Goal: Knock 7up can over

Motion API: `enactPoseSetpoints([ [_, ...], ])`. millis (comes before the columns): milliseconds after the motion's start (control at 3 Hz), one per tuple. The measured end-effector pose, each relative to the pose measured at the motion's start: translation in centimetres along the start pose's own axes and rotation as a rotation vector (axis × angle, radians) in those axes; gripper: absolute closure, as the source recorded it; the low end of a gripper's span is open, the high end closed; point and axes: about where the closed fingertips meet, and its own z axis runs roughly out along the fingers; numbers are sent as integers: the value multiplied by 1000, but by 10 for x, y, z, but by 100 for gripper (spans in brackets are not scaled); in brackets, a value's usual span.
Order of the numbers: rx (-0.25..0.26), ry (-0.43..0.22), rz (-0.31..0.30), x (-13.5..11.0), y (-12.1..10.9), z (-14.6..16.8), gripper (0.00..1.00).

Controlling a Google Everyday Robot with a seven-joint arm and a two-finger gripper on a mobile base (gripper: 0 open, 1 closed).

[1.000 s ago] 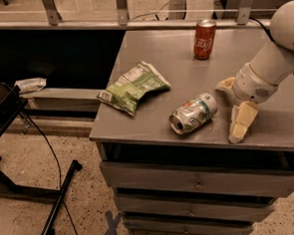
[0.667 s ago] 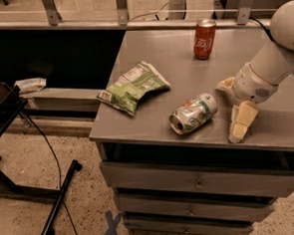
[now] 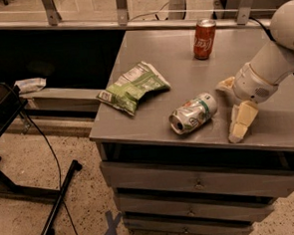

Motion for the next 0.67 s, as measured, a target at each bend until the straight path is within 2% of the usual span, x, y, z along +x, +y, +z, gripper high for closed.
enactPoseSetpoints([
  [333, 0, 0, 0, 0, 0, 0, 0],
  [667, 12, 38, -20, -12, 1, -33, 0],
])
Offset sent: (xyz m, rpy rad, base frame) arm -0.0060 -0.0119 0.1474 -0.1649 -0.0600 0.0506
